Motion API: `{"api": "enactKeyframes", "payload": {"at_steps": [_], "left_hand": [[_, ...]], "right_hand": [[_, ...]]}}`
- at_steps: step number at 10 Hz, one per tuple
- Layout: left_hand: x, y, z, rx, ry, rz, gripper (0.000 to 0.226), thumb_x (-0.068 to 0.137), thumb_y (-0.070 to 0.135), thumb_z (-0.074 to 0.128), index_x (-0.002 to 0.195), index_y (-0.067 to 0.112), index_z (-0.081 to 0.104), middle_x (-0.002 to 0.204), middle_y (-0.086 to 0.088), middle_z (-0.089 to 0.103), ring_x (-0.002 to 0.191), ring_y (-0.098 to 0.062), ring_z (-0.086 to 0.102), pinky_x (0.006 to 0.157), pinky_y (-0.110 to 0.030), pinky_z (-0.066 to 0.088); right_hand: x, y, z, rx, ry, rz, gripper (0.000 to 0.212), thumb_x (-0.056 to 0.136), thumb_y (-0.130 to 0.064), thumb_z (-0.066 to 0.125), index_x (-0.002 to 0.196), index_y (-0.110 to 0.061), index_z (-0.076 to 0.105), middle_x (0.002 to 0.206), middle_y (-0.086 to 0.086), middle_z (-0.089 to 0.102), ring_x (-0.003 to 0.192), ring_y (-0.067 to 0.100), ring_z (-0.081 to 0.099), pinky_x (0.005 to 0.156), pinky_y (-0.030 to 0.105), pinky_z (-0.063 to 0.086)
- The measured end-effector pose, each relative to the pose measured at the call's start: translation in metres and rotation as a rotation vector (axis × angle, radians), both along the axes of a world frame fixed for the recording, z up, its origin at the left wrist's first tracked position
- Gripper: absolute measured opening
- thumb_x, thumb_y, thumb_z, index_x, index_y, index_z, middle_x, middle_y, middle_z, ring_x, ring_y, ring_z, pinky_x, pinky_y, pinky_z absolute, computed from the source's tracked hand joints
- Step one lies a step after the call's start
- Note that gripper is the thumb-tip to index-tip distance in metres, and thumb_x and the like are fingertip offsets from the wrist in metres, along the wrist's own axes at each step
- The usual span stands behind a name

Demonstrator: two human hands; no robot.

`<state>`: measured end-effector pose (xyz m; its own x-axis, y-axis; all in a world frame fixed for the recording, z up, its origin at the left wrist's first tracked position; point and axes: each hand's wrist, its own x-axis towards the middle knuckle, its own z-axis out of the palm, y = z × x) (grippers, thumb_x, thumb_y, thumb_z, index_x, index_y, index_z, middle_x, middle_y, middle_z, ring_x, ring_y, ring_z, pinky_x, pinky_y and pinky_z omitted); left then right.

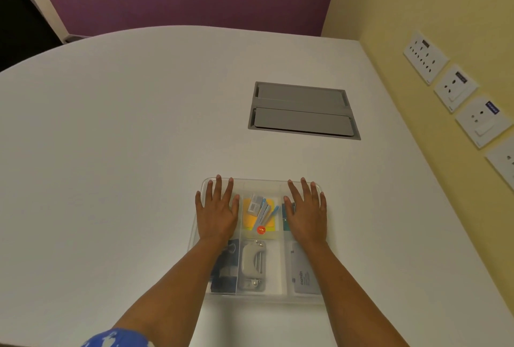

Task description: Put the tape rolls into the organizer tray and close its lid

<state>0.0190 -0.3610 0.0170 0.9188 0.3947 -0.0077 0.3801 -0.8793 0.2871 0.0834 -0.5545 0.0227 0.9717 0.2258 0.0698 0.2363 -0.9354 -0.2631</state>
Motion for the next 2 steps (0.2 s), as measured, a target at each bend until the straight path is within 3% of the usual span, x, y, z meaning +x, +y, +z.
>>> {"api": "enactKeyframes", "payload": {"at_steps": [2], "left_hand": [[0.0031,0.0003,-0.0009,0.032,0.038,-0.008,0.117,0.051,0.066,-0.050,0.151,0.029,-0.002,0.161,-0.001,-0.006,0.149,-0.023,-0.006,0.118,-0.046,-0.010]], "right_hand": [[0.0034,-0.0005,-0.0051,-0.024,0.007,0.024,0.106,0.068,-0.069,-0.035,0.148,-0.029,0.021,0.160,0.006,0.018,0.148,0.029,0.014,0.120,0.045,0.007]]}}
